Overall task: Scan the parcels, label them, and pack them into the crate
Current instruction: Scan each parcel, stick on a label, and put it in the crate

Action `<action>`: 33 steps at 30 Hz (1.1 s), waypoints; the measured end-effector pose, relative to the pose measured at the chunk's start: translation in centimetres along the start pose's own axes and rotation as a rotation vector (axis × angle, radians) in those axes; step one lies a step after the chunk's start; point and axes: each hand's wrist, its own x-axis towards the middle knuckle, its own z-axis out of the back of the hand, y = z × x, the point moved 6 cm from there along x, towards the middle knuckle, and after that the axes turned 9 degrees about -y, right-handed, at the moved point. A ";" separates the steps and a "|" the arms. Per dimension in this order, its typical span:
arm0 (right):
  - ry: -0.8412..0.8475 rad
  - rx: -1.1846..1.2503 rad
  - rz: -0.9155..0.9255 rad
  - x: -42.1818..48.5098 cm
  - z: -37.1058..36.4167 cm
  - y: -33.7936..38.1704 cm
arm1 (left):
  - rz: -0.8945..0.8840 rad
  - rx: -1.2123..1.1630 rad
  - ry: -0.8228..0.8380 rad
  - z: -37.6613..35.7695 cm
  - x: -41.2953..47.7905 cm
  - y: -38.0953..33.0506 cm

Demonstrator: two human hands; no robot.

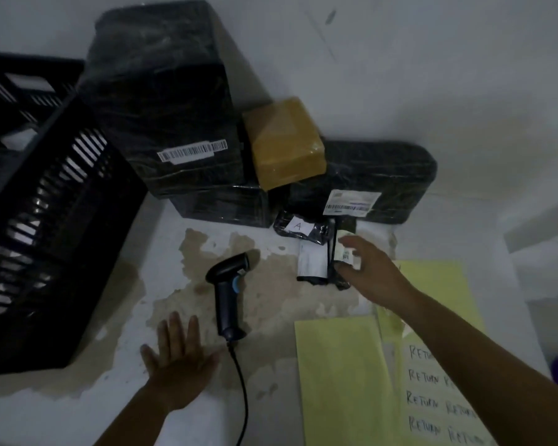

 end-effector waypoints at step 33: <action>-0.187 -0.156 0.412 -11.5 -6.8 11.8 | -0.216 -1.246 0.167 11.3 -4.7 1.1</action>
